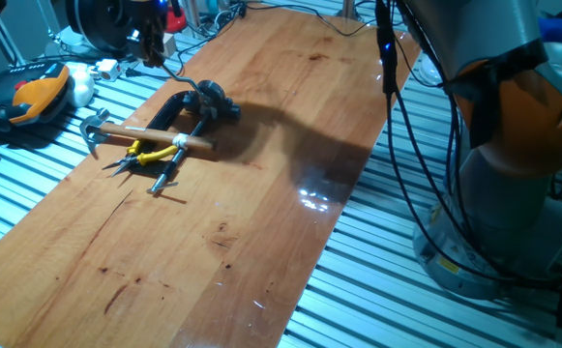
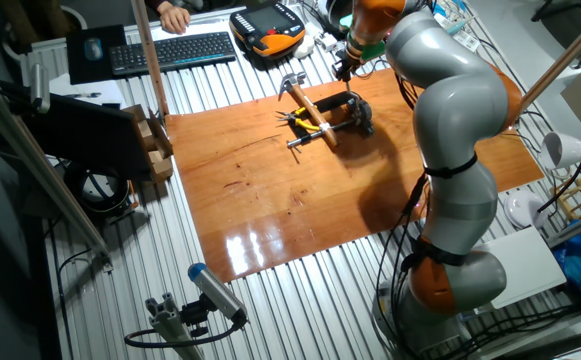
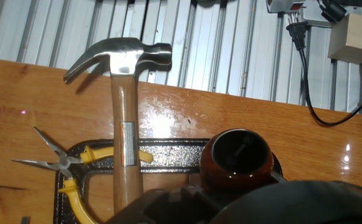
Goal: Pull up the lever
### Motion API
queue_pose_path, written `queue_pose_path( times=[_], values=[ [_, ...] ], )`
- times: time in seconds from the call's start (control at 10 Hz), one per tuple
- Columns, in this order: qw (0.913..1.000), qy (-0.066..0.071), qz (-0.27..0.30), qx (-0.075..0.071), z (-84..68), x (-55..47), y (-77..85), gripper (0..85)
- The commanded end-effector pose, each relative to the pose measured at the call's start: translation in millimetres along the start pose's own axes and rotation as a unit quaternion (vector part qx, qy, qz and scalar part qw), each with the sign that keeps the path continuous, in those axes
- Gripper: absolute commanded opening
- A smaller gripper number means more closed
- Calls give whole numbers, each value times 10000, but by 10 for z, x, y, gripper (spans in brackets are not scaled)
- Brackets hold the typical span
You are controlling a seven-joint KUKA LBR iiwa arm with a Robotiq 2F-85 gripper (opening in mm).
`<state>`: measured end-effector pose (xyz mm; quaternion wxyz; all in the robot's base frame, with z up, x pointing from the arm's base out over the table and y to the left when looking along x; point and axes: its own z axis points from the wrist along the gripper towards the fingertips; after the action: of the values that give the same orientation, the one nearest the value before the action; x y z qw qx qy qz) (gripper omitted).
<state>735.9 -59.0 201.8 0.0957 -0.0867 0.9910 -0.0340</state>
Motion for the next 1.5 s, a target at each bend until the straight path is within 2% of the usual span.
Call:
queue_pose_path(
  times=[0.0, 0.2, 0.6, 0.7, 0.8, 0.9, 1.2, 1.4],
  values=[
    [10000, -1, 10, -8, 0, 0, 0, 510],
    [9998, -55, 159, -53, 0, 0, 0, 510],
    [9993, -188, 317, -20, 0, 0, 0, 510],
    [9990, -230, 370, -46, 0, 0, 0, 510],
    [9989, -280, 341, -181, 0, 0, 0, 510],
    [9990, -225, 271, -263, 0, 0, 0, 510],
    [9994, -61, 221, -250, 0, 0, 0, 510],
    [9993, -33, 185, -315, 0, 0, 0, 510]
  ],
)
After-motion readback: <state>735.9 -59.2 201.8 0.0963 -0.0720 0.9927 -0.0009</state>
